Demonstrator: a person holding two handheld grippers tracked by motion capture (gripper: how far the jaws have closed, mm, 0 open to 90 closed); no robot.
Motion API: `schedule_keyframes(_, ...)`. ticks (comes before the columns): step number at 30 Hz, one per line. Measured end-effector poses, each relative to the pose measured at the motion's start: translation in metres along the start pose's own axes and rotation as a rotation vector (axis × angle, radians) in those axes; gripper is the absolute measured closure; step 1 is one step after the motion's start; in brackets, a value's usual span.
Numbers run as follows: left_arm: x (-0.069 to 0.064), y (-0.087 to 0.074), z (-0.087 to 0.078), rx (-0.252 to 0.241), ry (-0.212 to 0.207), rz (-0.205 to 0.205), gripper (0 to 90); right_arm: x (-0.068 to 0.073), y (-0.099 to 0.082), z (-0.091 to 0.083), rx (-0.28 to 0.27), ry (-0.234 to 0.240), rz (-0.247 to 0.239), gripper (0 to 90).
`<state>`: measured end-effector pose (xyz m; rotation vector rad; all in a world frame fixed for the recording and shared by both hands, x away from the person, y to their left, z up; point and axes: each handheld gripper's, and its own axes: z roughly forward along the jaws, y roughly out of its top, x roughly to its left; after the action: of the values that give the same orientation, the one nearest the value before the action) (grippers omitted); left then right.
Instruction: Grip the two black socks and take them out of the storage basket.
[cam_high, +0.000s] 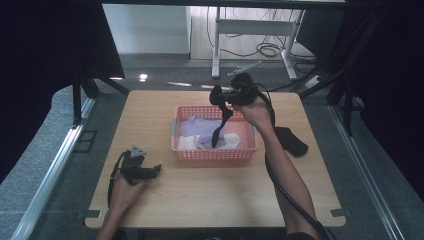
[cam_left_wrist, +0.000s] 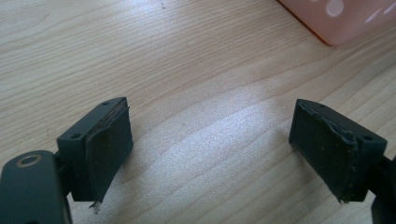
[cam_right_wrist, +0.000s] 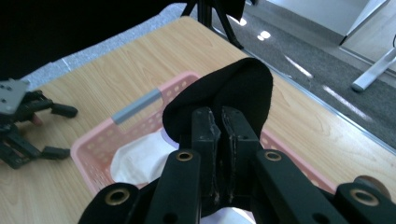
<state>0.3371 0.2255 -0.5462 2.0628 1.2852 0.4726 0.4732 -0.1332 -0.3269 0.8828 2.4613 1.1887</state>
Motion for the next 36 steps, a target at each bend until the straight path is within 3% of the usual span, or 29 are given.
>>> schedule_keyframes(18,0.000,0.000,0.000,0.006,-0.002,0.001,13.0,-0.004,0.030,-0.037,-0.063,-0.036,0.011,84.8)
schedule_keyframes(30,0.000,0.000,0.000,0.005,-0.002,0.002,13.1,-0.022,0.034,-0.079,-0.094,-0.100,0.039,84.8)
schedule_keyframes(36,0.000,0.000,0.000,0.007,-0.001,0.002,13.0,-0.038,0.027,-0.103,-0.110,-0.145,0.083,84.8)
